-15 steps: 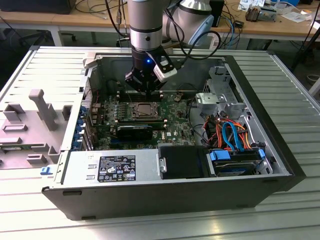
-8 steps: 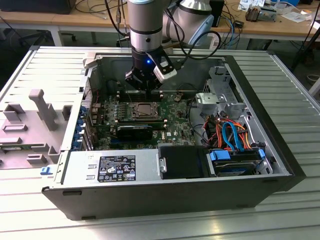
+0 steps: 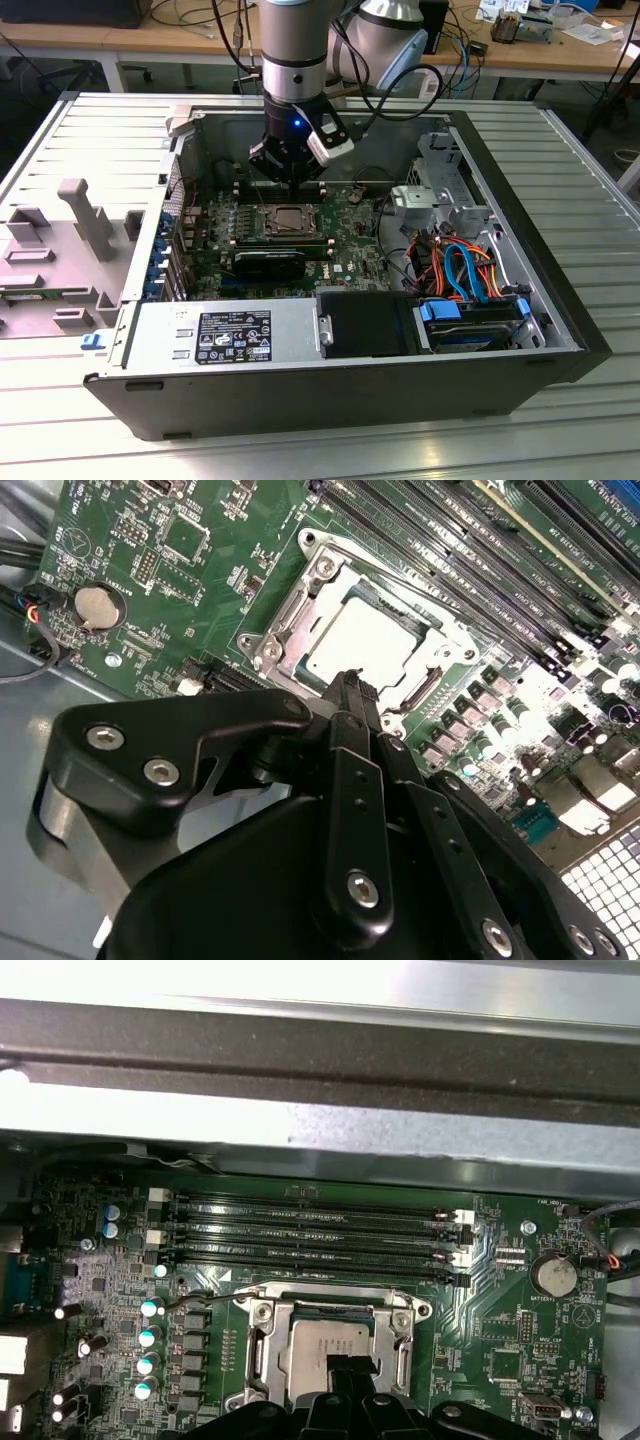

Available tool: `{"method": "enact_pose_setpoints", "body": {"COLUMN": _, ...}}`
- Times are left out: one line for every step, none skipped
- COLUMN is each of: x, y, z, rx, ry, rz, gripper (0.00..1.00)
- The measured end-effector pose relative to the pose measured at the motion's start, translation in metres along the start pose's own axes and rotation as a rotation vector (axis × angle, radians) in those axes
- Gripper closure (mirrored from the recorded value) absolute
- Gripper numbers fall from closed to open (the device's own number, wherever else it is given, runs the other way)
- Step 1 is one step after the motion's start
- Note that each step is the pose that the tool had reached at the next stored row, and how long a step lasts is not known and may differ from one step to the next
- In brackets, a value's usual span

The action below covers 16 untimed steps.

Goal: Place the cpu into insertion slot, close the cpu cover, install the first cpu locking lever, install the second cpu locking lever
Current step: 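Install the first cpu locking lever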

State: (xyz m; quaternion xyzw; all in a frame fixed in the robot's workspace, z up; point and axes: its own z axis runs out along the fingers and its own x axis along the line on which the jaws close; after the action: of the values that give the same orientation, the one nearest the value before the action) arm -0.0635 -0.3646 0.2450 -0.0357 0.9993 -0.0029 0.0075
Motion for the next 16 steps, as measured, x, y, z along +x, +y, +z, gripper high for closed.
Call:
{"method": "enact_pose_setpoints", "body": {"x": 0.0, "y": 0.0, "z": 0.0, "rx": -0.0001, "ry": 0.0, "rz": 0.0, "gripper": 0.89}}
{"method": "enact_pose_setpoints", "body": {"x": 0.0, "y": 0.0, "z": -0.0001, "rx": -0.0001, "ry": -0.0001, "rz": 0.0, "gripper": 0.89}}
{"method": "enact_pose_setpoints", "body": {"x": 0.0002, "y": 0.0, "z": -0.0012, "rx": 0.0001, "ry": 0.0, "rz": 0.0, "gripper": 0.89}}
{"method": "enact_pose_setpoints", "body": {"x": 0.0002, "y": 0.0, "z": -0.0022, "rx": 0.0, "ry": -0.0001, "rz": 0.0, "gripper": 0.89}}
{"method": "enact_pose_setpoints", "body": {"x": 0.0003, "y": 0.0, "z": -0.0031, "rx": -0.0001, "ry": -0.0002, "rz": 0.0, "gripper": 0.89}}
{"method": "enact_pose_setpoints", "body": {"x": 0.0003, "y": 0.0, "z": -0.0043, "rx": 0.0, "ry": -0.0001, "rz": 0.0, "gripper": 0.89}}
{"method": "enact_pose_setpoints", "body": {"x": 0.0003, "y": 0.0, "z": -0.0051, "rx": -0.0002, "ry": -0.0002, "rz": 0.0, "gripper": 0.89}}
{"method": "enact_pose_setpoints", "body": {"x": 0.0003, "y": 0.0, "z": -0.0062, "rx": -0.0003, "ry": -0.0002, "rz": 0.0, "gripper": 0.89}}
{"method": "enact_pose_setpoints", "body": {"x": 0.0003, "y": 0.0, "z": -0.0075, "rx": -0.0003, "ry": -0.0001, "rz": 0.0, "gripper": 0.89}}
{"method": "enact_pose_setpoints", "body": {"x": 0.0003, "y": 0.0, "z": -0.0088, "rx": -0.0002, "ry": -0.0001, "rz": 0.0, "gripper": 0.89}}
{"method": "enact_pose_setpoints", "body": {"x": 0.0002, "y": 0.0, "z": -0.0096, "rx": -0.0003, "ry": -0.0001, "rz": 0.0, "gripper": 0.89}}
{"method": "enact_pose_setpoints", "body": {"x": 0.0002, "y": 0.0, "z": -0.0103, "rx": -0.0002, "ry": -0.0001, "rz": 0.0, "gripper": 0.89}}
{"method": "enact_pose_setpoints", "body": {"x": 0.0002, "y": 0.0, "z": -0.011, "rx": -0.0003, "ry": -0.0001, "rz": 0.0, "gripper": 0.89}}
{"method": "enact_pose_setpoints", "body": {"x": 0.0002, "y": 0.0, "z": -0.0116, "rx": -0.0003, "ry": -0.0001, "rz": 0.0, "gripper": 0.89}}
{"method": "enact_pose_setpoints", "body": {"x": 0.0002, "y": 0.0, "z": -0.0122, "rx": -0.0003, "ry": -0.0001, "rz": 0.0, "gripper": 0.89}}
{"method": "enact_pose_setpoints", "body": {"x": 0.0002, "y": 0.0, "z": -0.0132, "rx": -0.0003, "ry": -0.0002, "rz": 0.0, "gripper": 0.89}}
